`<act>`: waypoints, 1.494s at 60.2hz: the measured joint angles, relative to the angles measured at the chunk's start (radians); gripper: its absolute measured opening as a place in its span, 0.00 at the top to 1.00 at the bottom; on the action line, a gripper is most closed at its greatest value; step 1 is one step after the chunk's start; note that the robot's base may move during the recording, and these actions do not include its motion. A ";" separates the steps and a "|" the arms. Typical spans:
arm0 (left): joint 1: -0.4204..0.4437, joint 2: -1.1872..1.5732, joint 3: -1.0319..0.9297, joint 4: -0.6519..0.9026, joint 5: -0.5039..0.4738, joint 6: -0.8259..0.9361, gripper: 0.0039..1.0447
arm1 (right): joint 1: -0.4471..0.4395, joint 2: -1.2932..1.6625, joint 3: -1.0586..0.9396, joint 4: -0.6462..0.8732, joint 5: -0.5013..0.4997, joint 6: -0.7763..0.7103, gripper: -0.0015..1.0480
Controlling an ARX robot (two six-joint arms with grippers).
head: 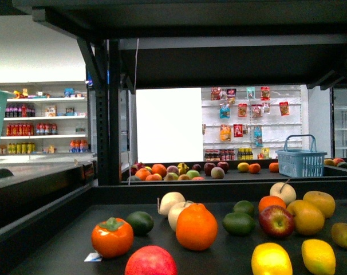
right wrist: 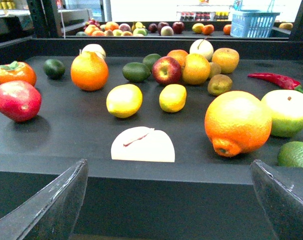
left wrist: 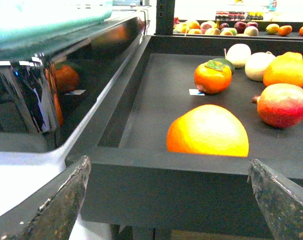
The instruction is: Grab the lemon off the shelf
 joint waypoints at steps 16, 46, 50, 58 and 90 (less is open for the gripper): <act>0.000 0.000 0.000 0.000 0.000 0.000 0.08 | 0.000 0.000 0.000 0.000 0.000 0.000 0.07; 0.000 0.000 0.000 0.000 -0.001 0.000 0.08 | 0.000 0.000 0.000 0.000 0.000 0.000 0.07; 0.000 0.000 0.000 0.000 -0.001 0.000 0.08 | 0.000 0.000 0.000 0.000 0.000 0.000 0.07; 0.000 0.000 0.000 0.000 -0.001 0.000 0.08 | 0.000 0.000 0.000 0.000 0.000 0.000 0.07; 0.363 0.535 0.262 0.132 0.369 -0.452 0.08 | 0.000 0.000 0.000 0.000 0.000 0.000 0.07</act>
